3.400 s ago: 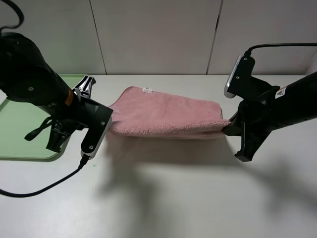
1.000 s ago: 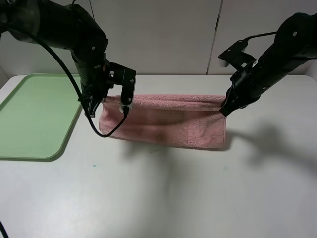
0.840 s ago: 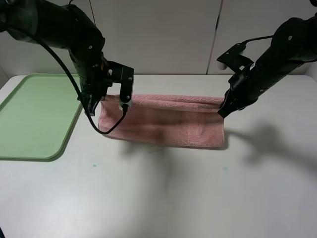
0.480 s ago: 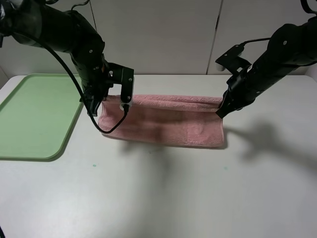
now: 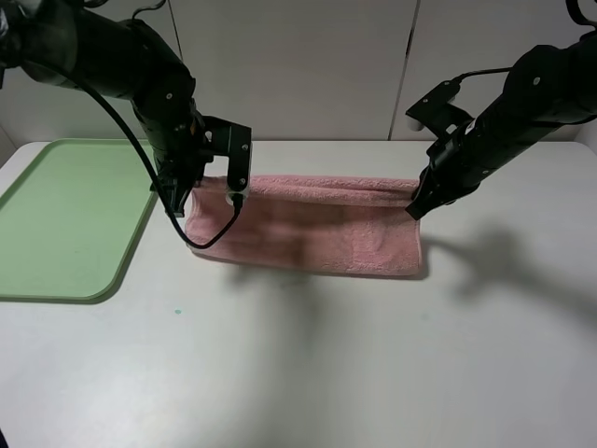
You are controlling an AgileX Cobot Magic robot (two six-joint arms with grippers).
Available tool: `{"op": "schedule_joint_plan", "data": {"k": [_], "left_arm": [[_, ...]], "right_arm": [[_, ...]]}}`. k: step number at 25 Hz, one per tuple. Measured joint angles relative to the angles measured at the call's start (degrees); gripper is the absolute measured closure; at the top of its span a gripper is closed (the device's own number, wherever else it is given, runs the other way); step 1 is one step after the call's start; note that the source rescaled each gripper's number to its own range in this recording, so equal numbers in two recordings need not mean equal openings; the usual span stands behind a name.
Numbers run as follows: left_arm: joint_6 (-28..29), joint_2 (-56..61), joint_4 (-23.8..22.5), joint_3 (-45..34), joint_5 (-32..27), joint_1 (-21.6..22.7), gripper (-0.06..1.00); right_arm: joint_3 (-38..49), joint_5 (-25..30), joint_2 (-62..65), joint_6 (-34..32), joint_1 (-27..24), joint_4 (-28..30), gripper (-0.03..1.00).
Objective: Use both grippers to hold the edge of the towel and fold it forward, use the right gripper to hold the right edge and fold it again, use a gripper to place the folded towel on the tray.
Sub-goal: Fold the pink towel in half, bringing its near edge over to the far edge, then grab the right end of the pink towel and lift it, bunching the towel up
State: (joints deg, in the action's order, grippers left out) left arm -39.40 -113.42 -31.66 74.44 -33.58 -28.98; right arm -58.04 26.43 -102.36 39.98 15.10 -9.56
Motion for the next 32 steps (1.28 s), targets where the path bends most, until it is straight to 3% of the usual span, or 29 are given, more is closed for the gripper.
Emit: {"op": "schedule_joint_plan", "data": {"k": [4, 6, 9, 11, 14, 17, 20, 28, 32], "left_arm": [[0.0, 0.0, -0.11, 0.0, 0.67, 0.0, 0.93], [0.0, 0.0, -0.37, 0.0, 1.08, 0.0, 0.9], [0.0, 0.0, -1.12, 0.0, 1.87, 0.2, 0.8], [0.0, 0.0, -1.7, 0.0, 3.27, 0.4, 0.7], [0.97, 0.0, -3.8, 0.0, 6.21, 0.47, 0.5], [3.19, 0.0, -6.24, 0.0, 9.95, 0.53, 0.3], [4.52, -0.11, -6.91, 0.0, 12.85, 0.57, 0.2], [5.56, -0.29, -7.16, 0.0, 14.85, 0.57, 0.12], [9.48, -0.29, -7.16, 0.0, 14.85, 0.57, 0.01]], "right_arm": [[0.0, -1.3, 0.0, 0.0, 0.0, 0.41, 0.91], [0.0, -2.55, 0.0, 0.0, -0.05, 0.89, 0.76], [0.0, -5.31, 0.0, 0.0, -0.45, 1.49, 0.4], [0.0, -7.86, 0.0, -0.05, -0.5, 1.62, 0.21], [0.0, -11.89, 0.0, -0.1, -0.54, 1.74, 0.04], [0.0, -14.83, 0.0, -0.11, -0.64, 1.86, -0.02], [0.0, -15.44, 0.0, -0.11, -0.64, 1.86, -0.03], [0.0, -15.39, 0.0, -0.11, -0.64, 1.88, -0.03], [0.0, -15.04, 0.0, -0.11, -0.64, 1.88, -0.03]]}}
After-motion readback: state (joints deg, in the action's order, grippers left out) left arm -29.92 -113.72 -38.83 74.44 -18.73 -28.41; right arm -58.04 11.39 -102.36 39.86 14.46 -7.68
